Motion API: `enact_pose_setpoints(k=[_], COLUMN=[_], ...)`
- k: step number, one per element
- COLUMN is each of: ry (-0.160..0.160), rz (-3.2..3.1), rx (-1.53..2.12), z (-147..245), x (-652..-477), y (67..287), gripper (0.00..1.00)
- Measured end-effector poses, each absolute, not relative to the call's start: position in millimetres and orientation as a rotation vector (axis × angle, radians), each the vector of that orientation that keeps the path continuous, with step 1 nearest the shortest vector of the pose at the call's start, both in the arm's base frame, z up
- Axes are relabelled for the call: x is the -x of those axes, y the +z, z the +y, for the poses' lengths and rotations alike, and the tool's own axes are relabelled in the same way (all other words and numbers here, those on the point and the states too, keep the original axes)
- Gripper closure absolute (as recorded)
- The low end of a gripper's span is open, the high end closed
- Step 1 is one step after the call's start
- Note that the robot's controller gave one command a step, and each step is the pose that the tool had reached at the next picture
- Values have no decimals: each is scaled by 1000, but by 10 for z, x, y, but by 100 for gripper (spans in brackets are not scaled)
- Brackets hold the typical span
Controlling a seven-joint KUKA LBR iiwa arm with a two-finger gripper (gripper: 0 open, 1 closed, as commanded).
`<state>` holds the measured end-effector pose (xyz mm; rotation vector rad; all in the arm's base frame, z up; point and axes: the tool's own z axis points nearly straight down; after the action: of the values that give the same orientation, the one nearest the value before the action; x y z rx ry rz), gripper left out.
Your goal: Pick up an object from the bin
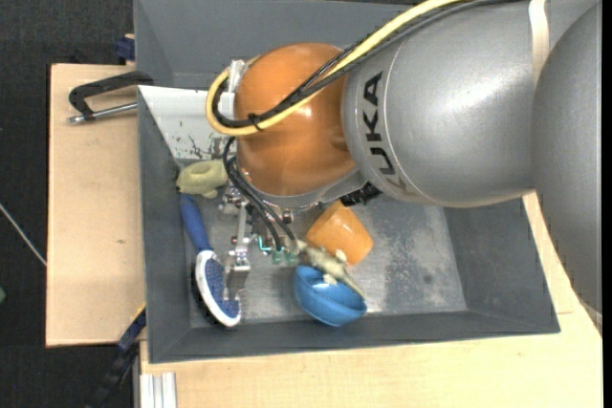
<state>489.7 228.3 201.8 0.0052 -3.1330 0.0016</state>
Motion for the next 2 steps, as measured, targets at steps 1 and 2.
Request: enact_pose_setpoints(k=[1, 2], ry=[1, -7], rz=[-3125, -3132], rx=[-363, -364], z=[1898, 1924], x=[-5064, -5073], y=[720, 743], gripper=[0, 100])
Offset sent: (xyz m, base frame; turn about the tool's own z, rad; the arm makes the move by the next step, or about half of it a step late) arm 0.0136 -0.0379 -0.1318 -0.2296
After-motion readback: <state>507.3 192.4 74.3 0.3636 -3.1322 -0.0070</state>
